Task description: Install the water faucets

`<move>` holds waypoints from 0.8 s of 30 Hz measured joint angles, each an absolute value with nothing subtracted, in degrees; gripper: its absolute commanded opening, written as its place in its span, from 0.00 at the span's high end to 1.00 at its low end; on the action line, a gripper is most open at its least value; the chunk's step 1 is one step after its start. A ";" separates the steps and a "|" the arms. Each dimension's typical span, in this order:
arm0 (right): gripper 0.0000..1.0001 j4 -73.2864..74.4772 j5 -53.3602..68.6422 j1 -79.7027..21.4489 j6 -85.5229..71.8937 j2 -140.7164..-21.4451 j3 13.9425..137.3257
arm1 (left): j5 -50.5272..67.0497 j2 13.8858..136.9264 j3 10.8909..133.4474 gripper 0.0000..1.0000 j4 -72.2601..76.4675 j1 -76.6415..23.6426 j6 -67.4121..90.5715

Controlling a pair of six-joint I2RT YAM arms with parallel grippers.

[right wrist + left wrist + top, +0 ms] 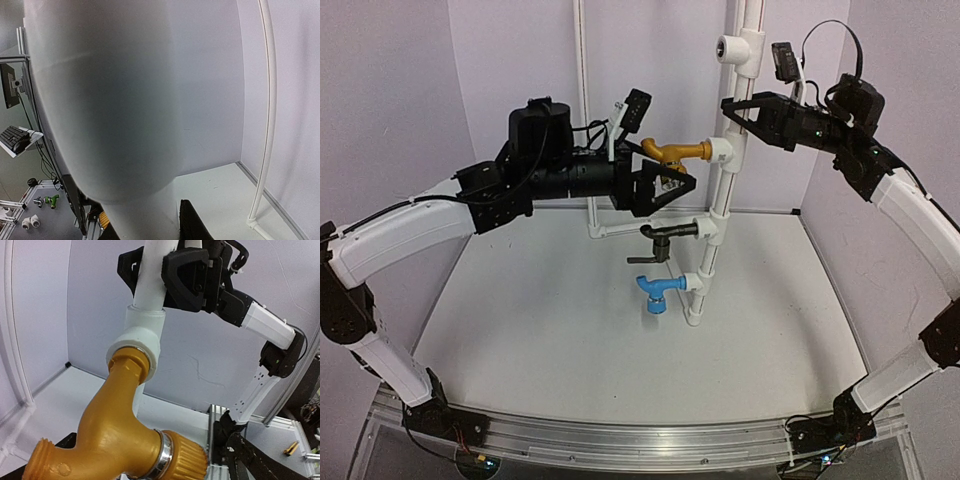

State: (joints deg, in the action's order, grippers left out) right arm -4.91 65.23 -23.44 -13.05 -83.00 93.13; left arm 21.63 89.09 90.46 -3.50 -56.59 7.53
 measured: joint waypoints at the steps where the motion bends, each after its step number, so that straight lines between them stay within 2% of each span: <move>1: 0.93 -4.91 65.21 -23.44 -13.04 -82.98 93.10 | 21.96 89.21 92.08 0.00 -5.13 -56.53 9.59; 6: 0.94 -4.91 65.17 -23.44 -12.93 -82.78 92.88 | 23.75 89.23 95.70 0.00 -9.08 -55.77 22.12; 15: 0.94 -4.91 65.12 -23.44 -12.93 -82.76 92.88 | 25.52 92.99 98.50 0.02 -7.48 -53.71 42.73; 17: 0.94 -4.91 65.10 -23.44 -12.93 -82.76 92.88 | 25.52 94.01 99.38 0.06 -7.49 -53.71 44.64; 20: 0.94 -4.91 65.10 -23.44 -12.93 -82.76 92.88 | 25.72 94.88 100.15 0.19 -7.22 -53.71 45.47; 24: 0.94 -4.89 65.10 -23.44 -12.93 -82.75 92.87 | 26.95 94.89 99.07 0.31 -4.54 -53.67 44.20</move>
